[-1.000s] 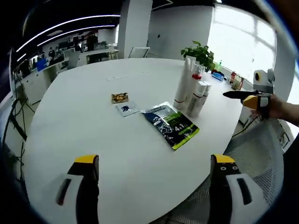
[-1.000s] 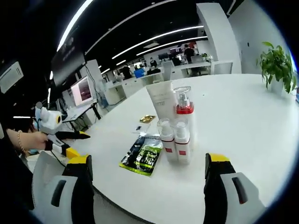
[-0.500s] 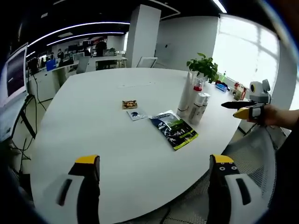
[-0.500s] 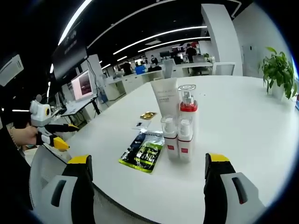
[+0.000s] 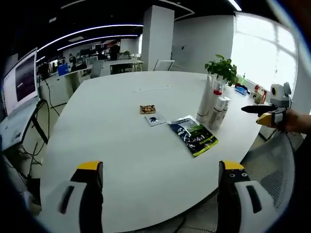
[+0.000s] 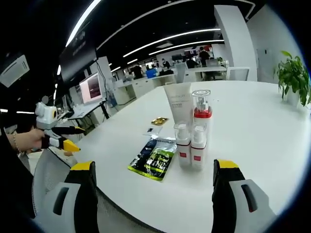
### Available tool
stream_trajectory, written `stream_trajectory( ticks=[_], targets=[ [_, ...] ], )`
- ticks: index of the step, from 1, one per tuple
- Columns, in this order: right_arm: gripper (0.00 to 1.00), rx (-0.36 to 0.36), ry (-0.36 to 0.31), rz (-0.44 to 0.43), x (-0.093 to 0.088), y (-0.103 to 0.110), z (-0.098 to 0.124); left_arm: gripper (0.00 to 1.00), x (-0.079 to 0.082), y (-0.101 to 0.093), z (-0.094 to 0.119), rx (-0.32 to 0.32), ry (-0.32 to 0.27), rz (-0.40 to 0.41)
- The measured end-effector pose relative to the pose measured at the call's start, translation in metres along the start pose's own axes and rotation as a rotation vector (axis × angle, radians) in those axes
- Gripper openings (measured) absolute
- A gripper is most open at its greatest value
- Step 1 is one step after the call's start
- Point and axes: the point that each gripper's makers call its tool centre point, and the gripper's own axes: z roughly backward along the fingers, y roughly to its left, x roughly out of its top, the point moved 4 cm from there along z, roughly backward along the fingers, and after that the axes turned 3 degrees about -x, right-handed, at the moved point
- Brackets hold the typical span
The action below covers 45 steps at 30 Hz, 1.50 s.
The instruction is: Arrange the skincare products in the storage area until every visible bottle or jar stands upright without overlapping.
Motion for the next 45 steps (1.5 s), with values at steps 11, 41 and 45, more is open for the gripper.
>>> stream_trajectory(
  ticks=[11, 41, 45],
  targets=[
    [1.0, 0.013, 0.015, 0.0, -0.001, 0.001, -0.001, 0.99, -0.002, 0.006, -0.003, 0.03, 0.037, 0.001],
    [0.99, -0.017, 0.046, -0.01, -0.008, -0.003, -0.001, 0.97, 0.034, -0.008, -0.087, -0.037, 0.179, -0.009],
    [0.99, -0.023, 0.043, -0.016, -0.009, -0.006, -0.001, 0.97, 0.038, -0.007, -0.102, -0.025, 0.214, -0.006]
  ],
)
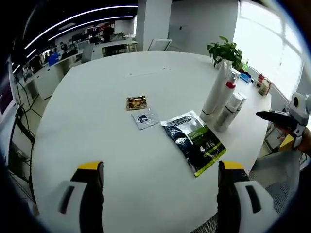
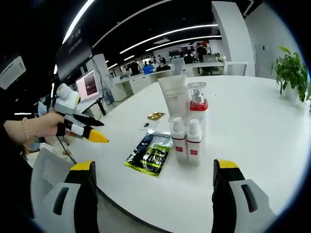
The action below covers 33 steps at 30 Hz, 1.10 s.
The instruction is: Arrange the skincare products in the storage area until every visible bottle or jar stands upright without overlapping.
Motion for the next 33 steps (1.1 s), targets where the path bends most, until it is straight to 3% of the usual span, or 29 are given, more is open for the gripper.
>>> stream_trajectory(
  ticks=[8, 11, 21, 33],
  targets=[
    [0.96, -0.01, 0.001, -0.025, 0.001, -0.001, 0.001, 0.96, 0.003, 0.003, -0.031, 0.007, 0.047, 0.025],
    [0.97, -0.014, -0.003, -0.028, 0.001, -0.002, 0.001, 0.95, 0.002, 0.001, -0.033, 0.009, 0.065, 0.027],
    [0.97, -0.034, -0.002, -0.054, -0.001, -0.007, 0.002, 0.93, 0.019, 0.004, -0.059, 0.0, 0.114, 0.059],
    [0.97, -0.044, 0.027, -0.061, -0.004, -0.01, 0.0, 0.87, 0.03, 0.008, -0.082, 0.042, 0.125, 0.102]
  ],
)
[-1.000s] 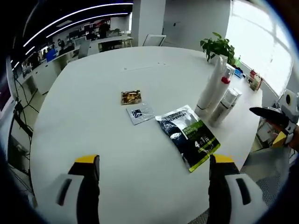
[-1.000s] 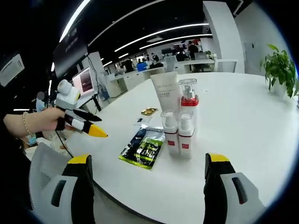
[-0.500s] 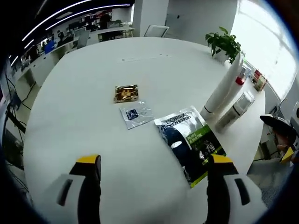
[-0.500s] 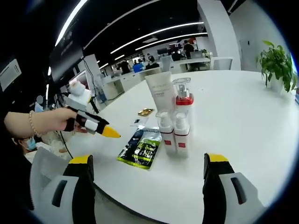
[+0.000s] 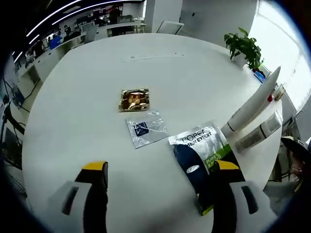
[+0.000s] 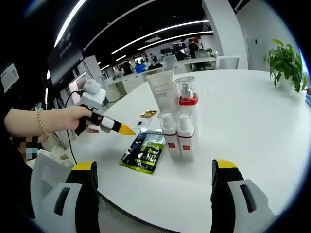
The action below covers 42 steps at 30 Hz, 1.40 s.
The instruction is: Arrange the skincare products in the storage area until every visible bottle or jar stands upright without overlapping.
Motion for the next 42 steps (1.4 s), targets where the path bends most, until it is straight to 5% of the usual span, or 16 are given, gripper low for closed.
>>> stream_trajectory(
  ticks=[19, 39, 42],
  targets=[
    [0.97, -0.017, -0.005, -0.023, 0.0, -0.004, 0.0, 0.73, 0.032, 0.007, -0.042, 0.111, -0.009, 0.02],
    [0.97, -0.032, 0.005, -0.049, -0.003, -0.008, -0.001, 0.56, 0.038, 0.017, -0.054, 0.157, -0.025, -0.013],
    [0.97, -0.032, 0.009, -0.049, -0.003, -0.008, -0.002, 0.42, 0.04, 0.015, -0.055, 0.142, -0.045, -0.045]
  ],
)
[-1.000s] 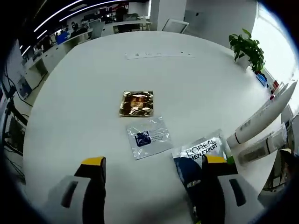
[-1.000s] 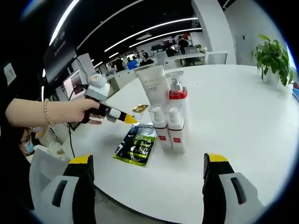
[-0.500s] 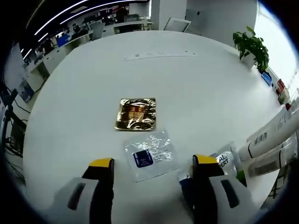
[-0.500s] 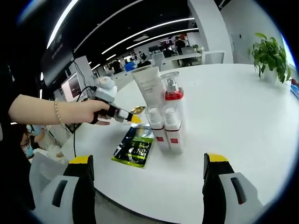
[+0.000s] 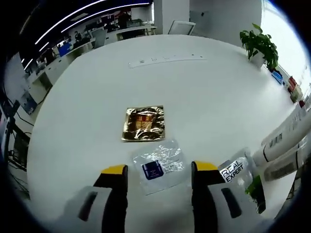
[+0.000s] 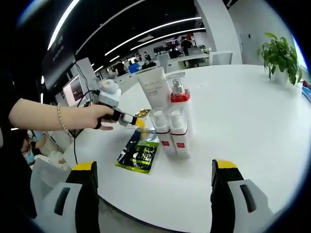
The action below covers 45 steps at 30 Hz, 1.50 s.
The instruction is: Arrange the skincare products in the storage area until every visible bottle or jar stands upright without overlapping.
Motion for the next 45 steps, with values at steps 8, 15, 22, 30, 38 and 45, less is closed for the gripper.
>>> stream_trajectory(
  ticks=[8, 15, 22, 30, 38, 45],
  targets=[
    [0.97, -0.004, -0.003, 0.0, 0.001, 0.0, 0.001, 0.37, 0.001, 0.002, 0.004, -0.016, -0.008, 0.003],
    [0.97, -0.007, -0.009, 0.001, 0.001, -0.001, 0.001, 0.37, 0.004, 0.002, 0.01, -0.022, -0.035, 0.002],
    [0.96, 0.014, -0.008, 0.008, 0.001, 0.003, -0.001, 0.37, 0.01, 0.004, 0.019, -0.033, -0.091, -0.016],
    [0.96, 0.041, -0.023, 0.021, 0.004, 0.007, 0.0, 0.37, -0.001, 0.005, 0.052, -0.039, -0.139, 0.029],
    [0.94, 0.072, -0.036, 0.028, 0.004, 0.013, 0.001, 0.37, -0.004, 0.0, 0.081, -0.055, -0.19, 0.035],
    [0.94, 0.108, -0.054, 0.029, 0.007, 0.017, 0.001, 0.37, -0.008, -0.006, 0.099, -0.072, -0.229, 0.031]
  ],
)
